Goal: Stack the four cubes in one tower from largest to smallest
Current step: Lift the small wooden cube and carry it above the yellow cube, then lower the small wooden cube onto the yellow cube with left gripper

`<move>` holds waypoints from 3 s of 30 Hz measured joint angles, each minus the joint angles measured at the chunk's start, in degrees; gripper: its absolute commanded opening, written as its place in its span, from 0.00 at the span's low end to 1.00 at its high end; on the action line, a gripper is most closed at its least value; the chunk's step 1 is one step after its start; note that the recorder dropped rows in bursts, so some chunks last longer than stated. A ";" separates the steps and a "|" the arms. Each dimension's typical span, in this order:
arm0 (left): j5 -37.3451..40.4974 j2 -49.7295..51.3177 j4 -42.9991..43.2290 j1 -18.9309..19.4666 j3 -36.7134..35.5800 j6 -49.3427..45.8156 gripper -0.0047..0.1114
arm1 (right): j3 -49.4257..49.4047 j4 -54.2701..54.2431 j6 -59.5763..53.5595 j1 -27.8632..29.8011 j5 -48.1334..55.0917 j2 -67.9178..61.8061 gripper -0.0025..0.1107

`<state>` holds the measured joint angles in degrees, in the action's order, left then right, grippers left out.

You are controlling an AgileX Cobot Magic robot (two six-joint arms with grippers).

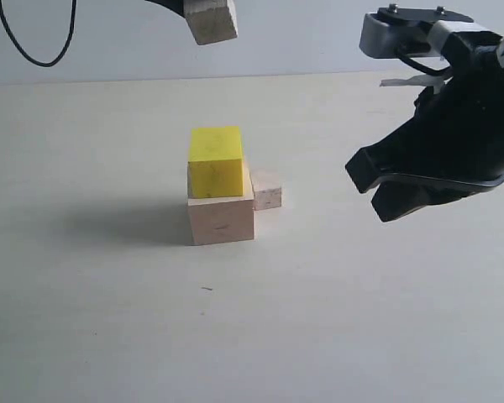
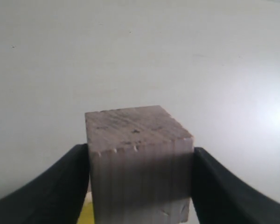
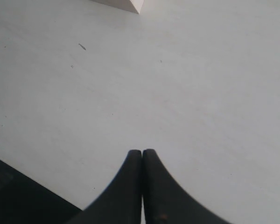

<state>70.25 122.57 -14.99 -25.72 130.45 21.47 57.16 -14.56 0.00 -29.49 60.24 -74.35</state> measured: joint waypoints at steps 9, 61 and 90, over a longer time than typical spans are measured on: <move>0.00 -7.07 0.43 -1.14 -11.21 -0.70 0.04 | 0.00 0.00 0.00 0.00 0.00 0.00 0.02; -0.11 -10.87 1.08 -6.78 -26.97 6.15 0.04 | 0.00 -0.45 0.00 0.00 0.11 0.00 0.02; -0.11 -10.27 2.90 -6.78 -26.97 7.32 0.44 | 0.00 -0.67 0.00 0.00 0.11 0.00 0.02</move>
<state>70.14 112.31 -12.09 -32.50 103.48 28.79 57.16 -15.23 0.00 -29.49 60.35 -74.35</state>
